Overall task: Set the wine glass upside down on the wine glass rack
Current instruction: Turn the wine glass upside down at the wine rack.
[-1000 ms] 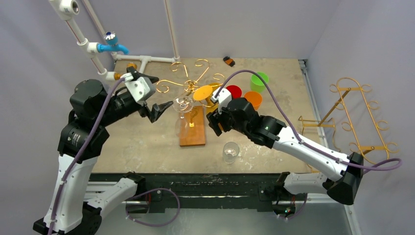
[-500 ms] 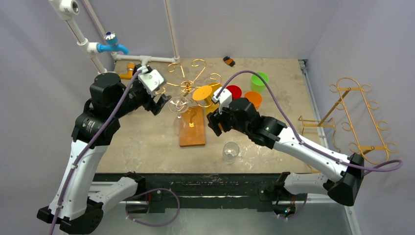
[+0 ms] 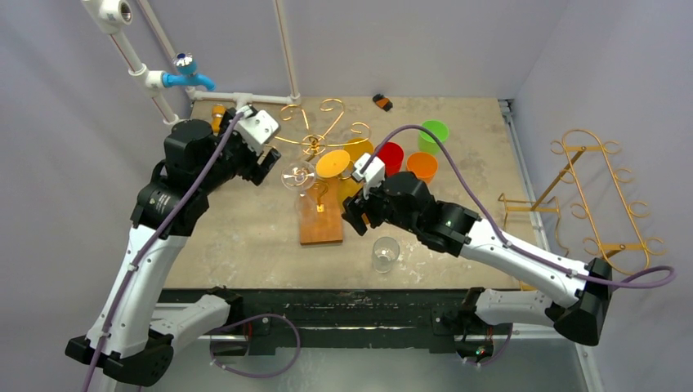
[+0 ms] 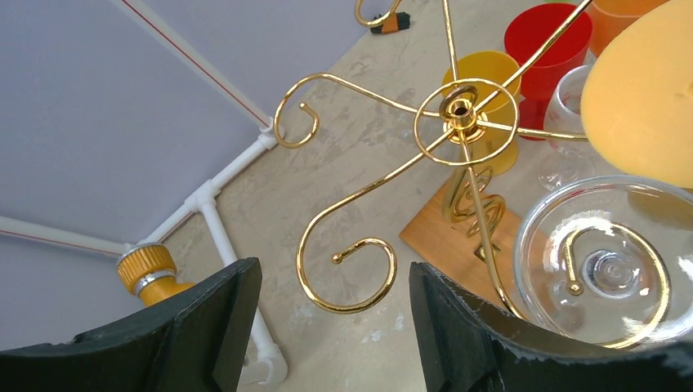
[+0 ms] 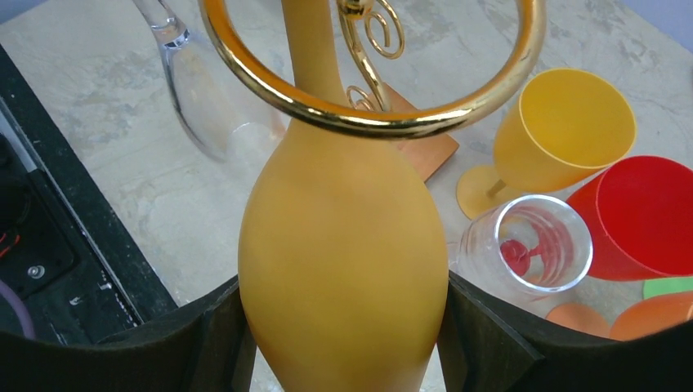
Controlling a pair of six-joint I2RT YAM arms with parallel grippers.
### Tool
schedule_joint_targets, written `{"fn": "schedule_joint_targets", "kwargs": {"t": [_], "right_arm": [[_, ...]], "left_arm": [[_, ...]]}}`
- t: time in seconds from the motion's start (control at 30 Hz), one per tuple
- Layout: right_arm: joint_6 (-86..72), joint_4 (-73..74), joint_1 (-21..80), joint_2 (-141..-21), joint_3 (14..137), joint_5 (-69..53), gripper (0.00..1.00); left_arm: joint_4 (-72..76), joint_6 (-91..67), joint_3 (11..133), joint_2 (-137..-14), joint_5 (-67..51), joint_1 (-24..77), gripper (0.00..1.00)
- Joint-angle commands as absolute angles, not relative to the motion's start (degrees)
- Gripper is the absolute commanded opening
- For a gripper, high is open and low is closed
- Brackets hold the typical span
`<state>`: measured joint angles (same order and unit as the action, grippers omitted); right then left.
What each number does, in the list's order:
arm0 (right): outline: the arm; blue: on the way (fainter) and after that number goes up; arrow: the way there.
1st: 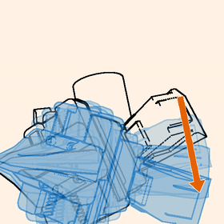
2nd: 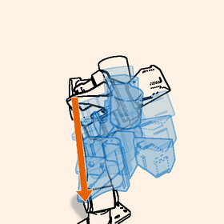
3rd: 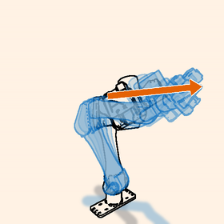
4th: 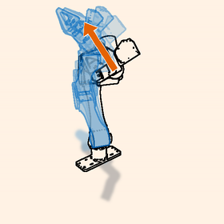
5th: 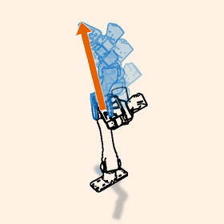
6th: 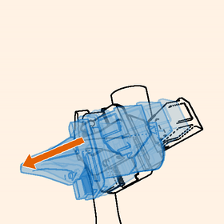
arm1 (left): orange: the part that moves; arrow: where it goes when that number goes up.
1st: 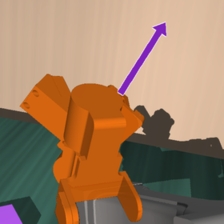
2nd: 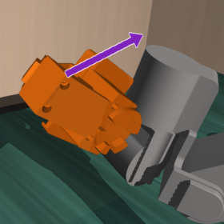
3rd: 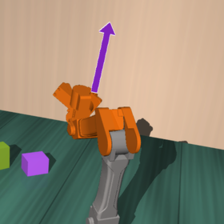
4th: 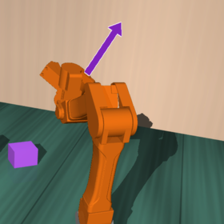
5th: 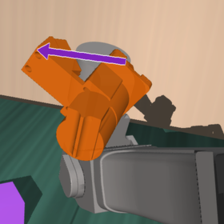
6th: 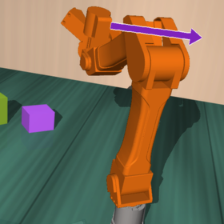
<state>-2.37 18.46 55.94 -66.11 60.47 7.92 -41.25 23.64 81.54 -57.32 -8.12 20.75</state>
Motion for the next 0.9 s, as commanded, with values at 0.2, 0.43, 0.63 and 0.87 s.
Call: {"fn": "schedule_joint_targets", "kwargs": {"t": [0.2,0.43,0.63,0.87], "right_arm": [[-3.17,12.34,56.69,-60.58,56.41,9.33,0.0],[-4.81,9.47,56.69,-58.02,52.92,9.78,0.0],[-8.1,8.75,56.69,-61.06,52.31,9.58,0.07],[-12.81,4.16,56.68,-61.31,47.74,8.72,0.58]], "left_arm": [[-39.88,24.17,79.15,-57.83,-2.24,20.92,0.69],[-39.19,24.26,78.32,-58.05,-1.24,20.92,0.68],[-38.99,24.26,78.46,-57.96,-1.23,20.92,0.68],[-38.87,24.26,78.67,-57.66,-1.37,20.92,0.67]]}}
